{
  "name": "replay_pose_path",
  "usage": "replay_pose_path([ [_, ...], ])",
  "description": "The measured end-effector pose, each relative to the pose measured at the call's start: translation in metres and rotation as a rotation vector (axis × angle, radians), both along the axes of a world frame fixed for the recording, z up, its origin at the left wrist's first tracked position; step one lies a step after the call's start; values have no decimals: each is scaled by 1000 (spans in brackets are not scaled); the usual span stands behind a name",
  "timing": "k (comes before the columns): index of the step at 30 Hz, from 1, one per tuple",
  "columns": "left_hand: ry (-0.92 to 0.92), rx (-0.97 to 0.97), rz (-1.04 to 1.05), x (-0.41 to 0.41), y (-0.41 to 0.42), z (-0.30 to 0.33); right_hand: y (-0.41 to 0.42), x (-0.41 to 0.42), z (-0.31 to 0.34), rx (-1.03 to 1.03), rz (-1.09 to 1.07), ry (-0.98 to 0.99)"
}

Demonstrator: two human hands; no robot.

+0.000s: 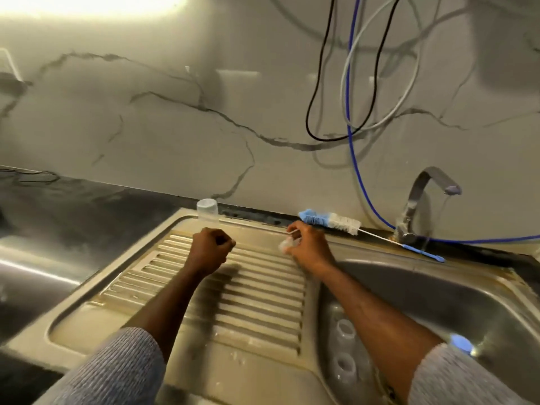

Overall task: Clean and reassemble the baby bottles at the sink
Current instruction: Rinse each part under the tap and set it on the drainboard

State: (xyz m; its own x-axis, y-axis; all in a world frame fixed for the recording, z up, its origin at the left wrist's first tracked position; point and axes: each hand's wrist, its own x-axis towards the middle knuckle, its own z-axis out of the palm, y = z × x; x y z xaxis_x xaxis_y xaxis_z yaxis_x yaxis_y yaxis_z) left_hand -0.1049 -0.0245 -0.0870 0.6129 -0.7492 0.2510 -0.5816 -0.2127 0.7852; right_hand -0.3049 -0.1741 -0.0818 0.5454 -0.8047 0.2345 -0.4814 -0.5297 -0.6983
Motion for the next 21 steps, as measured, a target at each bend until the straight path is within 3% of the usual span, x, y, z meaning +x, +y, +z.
replay_pose_path([
  [5, -15, 34, 78, 46, 10, -3, 21, 80, 1, -54, 66, 91],
  [10, -47, 57, 71, 57, 11, -4, 24, 129, -3, -86, -28, 124],
  [16, -81, 91, 20, 54, 11, -6, 17, 140, -5, -73, -24, 208],
  [21, -68, 41, 20, 40, 0, -9, 14, 107, -8, -15, 11, 65],
])
